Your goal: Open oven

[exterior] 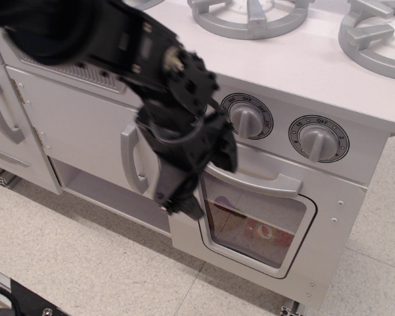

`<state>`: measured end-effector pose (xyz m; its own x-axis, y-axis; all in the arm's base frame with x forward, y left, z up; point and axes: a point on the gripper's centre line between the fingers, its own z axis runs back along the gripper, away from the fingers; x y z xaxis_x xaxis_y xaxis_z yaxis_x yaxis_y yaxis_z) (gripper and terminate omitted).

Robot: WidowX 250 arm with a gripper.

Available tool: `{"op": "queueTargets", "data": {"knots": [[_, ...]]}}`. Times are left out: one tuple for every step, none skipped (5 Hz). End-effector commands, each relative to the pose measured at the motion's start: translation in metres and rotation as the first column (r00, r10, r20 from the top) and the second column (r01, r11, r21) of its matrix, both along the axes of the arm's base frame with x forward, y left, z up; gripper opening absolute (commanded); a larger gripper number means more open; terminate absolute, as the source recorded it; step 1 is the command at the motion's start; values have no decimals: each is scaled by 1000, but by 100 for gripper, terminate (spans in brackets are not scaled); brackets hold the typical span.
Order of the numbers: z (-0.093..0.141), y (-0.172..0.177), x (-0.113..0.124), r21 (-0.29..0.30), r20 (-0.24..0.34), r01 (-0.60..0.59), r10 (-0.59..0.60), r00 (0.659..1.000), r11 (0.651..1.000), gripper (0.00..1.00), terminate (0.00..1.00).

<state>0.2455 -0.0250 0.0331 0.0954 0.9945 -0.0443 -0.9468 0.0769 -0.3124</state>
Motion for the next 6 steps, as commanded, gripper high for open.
{"op": "queueTargets", "data": {"knots": [[-3,1,22,4,104,-10,9,995,1000,100,0],[-5,4,26,1,144,-6,6,990,1000,100,0],[-17,7,27,26,135,-1,-3,991,1000,100,0],[-31,12,32,66,134,-16,7,991,998,100,0],[-40,12,33,81,124,3,-13,992,997,100,0],[-40,10,37,74,153,-2,-9,988,997,100,0]]}}
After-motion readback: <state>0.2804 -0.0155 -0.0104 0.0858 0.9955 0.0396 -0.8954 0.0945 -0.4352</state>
